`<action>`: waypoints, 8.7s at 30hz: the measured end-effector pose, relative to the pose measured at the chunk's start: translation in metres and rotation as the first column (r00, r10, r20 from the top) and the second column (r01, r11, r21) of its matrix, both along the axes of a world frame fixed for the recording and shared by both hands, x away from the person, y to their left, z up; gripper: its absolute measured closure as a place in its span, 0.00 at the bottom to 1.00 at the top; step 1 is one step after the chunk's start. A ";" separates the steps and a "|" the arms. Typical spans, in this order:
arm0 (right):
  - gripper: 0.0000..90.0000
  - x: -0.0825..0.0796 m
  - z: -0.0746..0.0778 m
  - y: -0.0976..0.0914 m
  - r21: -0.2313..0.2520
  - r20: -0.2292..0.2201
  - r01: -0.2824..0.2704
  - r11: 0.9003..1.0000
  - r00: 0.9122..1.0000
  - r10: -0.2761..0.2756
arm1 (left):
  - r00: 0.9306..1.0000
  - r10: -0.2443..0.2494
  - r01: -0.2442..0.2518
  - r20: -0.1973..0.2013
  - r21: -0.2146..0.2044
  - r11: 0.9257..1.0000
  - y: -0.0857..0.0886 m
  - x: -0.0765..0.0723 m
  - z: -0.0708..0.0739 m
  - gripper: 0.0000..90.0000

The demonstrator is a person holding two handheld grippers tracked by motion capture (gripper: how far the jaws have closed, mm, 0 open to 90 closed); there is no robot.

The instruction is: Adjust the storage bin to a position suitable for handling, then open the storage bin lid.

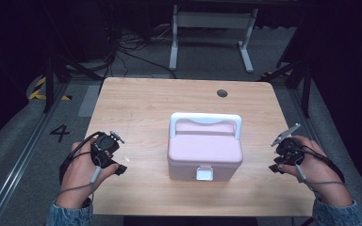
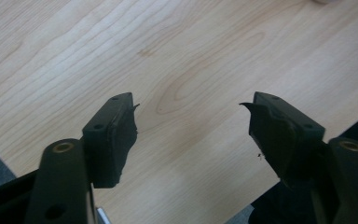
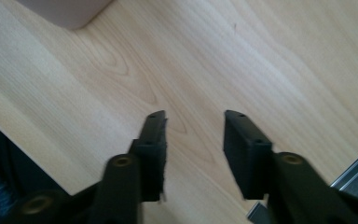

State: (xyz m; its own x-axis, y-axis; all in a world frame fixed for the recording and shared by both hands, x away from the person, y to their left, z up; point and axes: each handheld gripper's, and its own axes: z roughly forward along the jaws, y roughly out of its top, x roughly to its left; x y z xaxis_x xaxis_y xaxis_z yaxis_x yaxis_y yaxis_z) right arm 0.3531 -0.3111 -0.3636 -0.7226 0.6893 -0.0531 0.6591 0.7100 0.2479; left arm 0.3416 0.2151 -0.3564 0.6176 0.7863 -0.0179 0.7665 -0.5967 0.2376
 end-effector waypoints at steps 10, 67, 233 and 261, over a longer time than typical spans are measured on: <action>0.69 -0.005 0.010 -0.003 0.082 0.066 -0.018 0.996 0.998 0.012 | 0.999 -0.006 0.011 0.051 -0.085 0.996 -0.009 0.003 0.012 0.45; 0.54 -0.010 -0.019 -0.006 0.153 0.068 -0.088 0.984 0.995 0.078 | 0.925 -0.255 0.317 0.282 -0.204 0.926 -0.150 0.087 0.048 0.41; 1.00 0.033 0.044 0.039 0.745 0.509 -0.318 0.587 0.839 -0.191 | 0.775 0.038 0.388 0.631 -0.523 0.759 -0.106 0.066 0.048 0.48; 0.88 0.026 0.044 0.016 0.760 0.469 -0.267 0.592 0.856 -0.216 | 0.788 -0.033 0.351 0.614 -0.405 0.844 -0.112 0.080 0.075 0.75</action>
